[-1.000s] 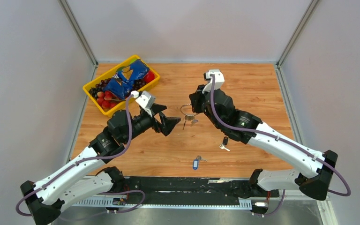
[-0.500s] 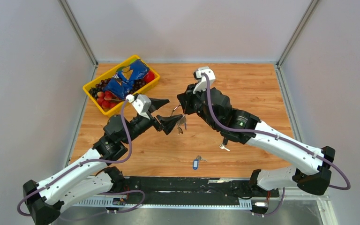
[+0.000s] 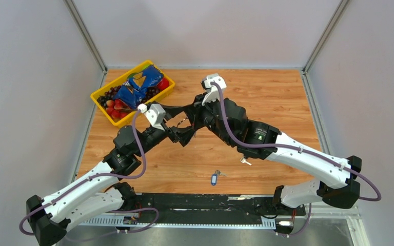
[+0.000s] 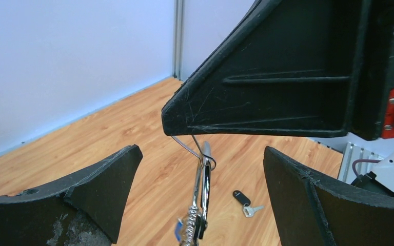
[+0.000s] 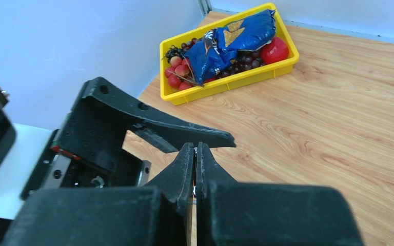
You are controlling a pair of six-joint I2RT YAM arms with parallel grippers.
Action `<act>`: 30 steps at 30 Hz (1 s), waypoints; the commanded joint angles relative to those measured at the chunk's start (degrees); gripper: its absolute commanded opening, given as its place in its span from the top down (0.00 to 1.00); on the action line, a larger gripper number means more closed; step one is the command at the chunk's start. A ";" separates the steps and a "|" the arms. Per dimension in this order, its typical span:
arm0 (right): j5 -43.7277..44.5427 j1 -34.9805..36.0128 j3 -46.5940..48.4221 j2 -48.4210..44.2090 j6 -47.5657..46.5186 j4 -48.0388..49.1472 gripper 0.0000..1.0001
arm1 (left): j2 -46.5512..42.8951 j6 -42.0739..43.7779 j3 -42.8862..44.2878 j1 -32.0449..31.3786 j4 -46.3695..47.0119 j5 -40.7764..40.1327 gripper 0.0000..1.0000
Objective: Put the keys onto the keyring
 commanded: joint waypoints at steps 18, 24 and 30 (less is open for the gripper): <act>2.57 3.10 2.74 -0.99 -1.41 1.64 1.00 | -0.54 1.10 0.25 0.18 4.61 0.50 0.64; 3.10 3.12 1.36 -2.59 -1.06 1.65 1.00 | -0.02 1.13 1.44 0.20 3.05 2.08 0.96; 1.79 3.11 -0.13 -5.37 -1.49 0.78 0.85 | -1.21 2.02 1.91 0.21 0.86 2.28 1.00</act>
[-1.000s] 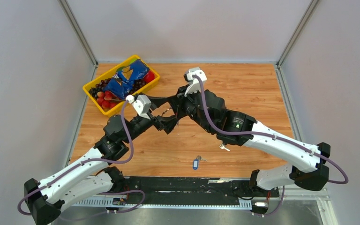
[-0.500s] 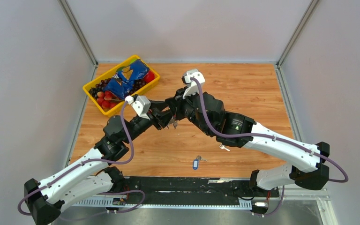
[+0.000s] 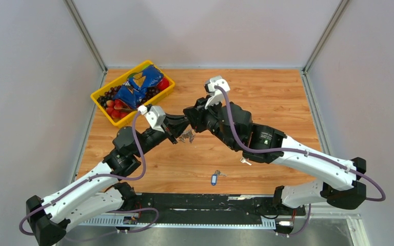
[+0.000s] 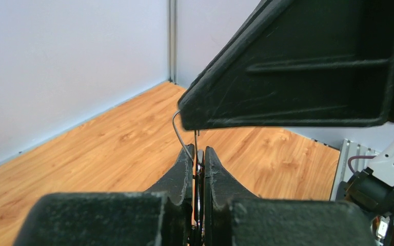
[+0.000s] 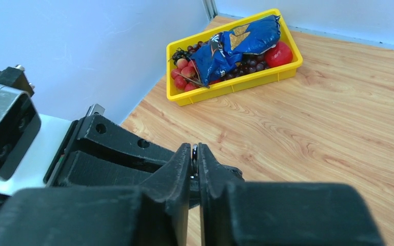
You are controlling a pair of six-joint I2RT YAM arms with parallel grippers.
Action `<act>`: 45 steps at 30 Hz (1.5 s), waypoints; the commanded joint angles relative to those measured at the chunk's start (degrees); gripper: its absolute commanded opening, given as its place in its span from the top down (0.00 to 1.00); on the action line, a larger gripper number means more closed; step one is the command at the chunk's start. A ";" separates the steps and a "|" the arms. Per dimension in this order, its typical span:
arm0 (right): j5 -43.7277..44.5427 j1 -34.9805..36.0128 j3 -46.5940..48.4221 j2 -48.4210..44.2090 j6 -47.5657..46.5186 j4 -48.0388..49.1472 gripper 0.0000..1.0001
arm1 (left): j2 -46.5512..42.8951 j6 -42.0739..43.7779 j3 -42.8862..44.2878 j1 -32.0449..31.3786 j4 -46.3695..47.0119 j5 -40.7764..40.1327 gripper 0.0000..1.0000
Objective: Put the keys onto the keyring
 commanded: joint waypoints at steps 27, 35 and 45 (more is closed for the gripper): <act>-16.58 -1.55 19.95 2.69 -0.11 -31.07 0.66 | -3.18 8.64 11.21 0.10 -26.78 11.48 1.00; -24.06 -6.66 21.00 4.40 5.60 -32.52 0.71 | -4.71 9.61 11.17 -0.37 -29.01 11.20 1.00; -32.58 -9.57 22.38 7.57 7.59 -32.73 0.70 | -6.84 11.53 10.32 -0.56 -30.65 9.59 1.00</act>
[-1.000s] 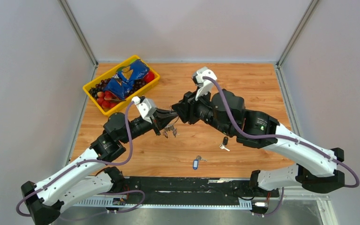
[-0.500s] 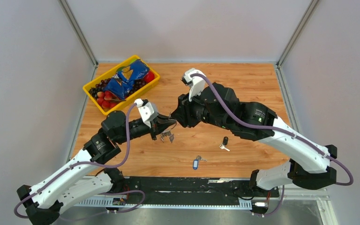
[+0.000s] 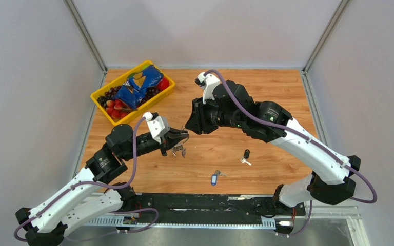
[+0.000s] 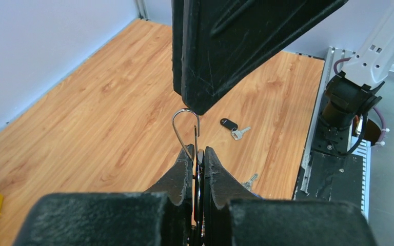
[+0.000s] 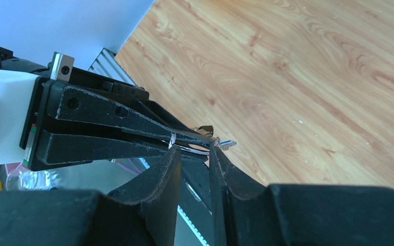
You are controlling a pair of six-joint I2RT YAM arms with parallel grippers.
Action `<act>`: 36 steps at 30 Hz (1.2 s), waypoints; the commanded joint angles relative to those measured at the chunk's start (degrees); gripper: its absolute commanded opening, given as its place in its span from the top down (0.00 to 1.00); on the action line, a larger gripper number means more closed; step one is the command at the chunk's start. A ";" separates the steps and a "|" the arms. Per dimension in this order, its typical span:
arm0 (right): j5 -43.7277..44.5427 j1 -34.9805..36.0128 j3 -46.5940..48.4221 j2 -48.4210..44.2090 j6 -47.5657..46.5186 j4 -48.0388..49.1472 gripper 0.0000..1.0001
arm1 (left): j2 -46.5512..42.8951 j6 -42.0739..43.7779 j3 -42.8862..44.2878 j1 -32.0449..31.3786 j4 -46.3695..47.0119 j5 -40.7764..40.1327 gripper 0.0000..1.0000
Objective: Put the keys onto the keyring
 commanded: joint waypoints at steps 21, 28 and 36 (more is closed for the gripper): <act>-6.50 -1.52 4.08 0.65 3.59 0.59 0.69 | -1.47 2.56 0.95 -0.54 -0.07 -2.09 1.00; -7.69 -1.46 3.78 1.52 4.32 1.57 0.71 | -1.59 2.67 0.66 -0.58 0.35 -2.06 1.00; -8.35 -1.55 4.31 2.85 4.60 2.23 0.74 | -1.80 2.59 0.65 -0.55 0.18 -1.80 1.00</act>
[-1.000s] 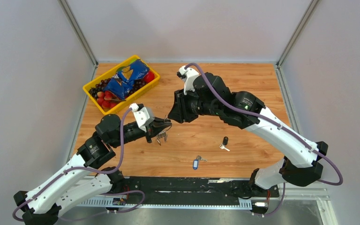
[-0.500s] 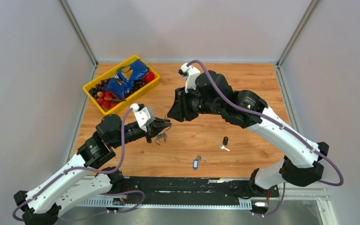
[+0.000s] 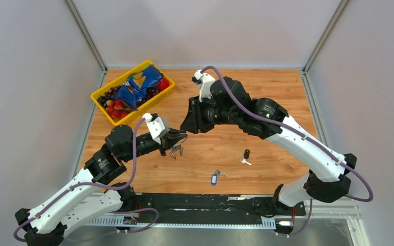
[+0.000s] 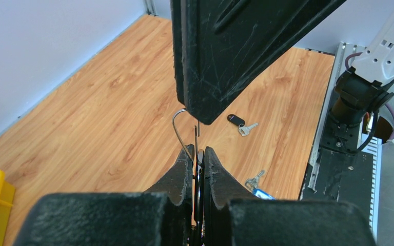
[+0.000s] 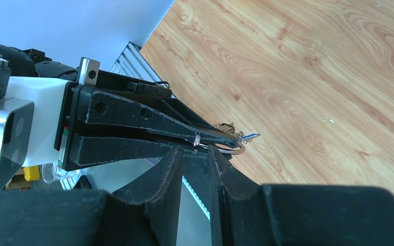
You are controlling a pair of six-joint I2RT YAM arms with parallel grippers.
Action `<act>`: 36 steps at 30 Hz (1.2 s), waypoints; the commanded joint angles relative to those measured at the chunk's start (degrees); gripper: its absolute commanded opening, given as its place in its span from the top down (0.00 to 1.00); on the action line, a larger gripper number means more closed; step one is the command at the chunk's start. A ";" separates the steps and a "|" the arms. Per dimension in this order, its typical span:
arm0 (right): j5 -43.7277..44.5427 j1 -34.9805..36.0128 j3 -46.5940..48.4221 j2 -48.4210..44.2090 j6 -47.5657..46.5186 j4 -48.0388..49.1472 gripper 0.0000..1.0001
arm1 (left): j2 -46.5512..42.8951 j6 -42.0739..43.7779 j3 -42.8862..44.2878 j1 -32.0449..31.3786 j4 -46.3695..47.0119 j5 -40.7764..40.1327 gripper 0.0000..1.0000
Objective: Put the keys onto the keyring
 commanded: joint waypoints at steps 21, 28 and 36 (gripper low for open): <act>-1.02 -0.15 2.88 1.25 1.31 2.89 0.83 | -0.62 1.17 0.50 -0.19 1.67 1.65 1.00; -0.97 -0.09 2.84 0.86 1.41 3.08 0.86 | -0.54 1.05 0.49 -0.24 1.77 1.83 1.00; -0.84 -0.15 2.09 0.21 1.40 3.49 1.00 | -0.33 1.22 0.48 -0.18 1.60 1.72 1.00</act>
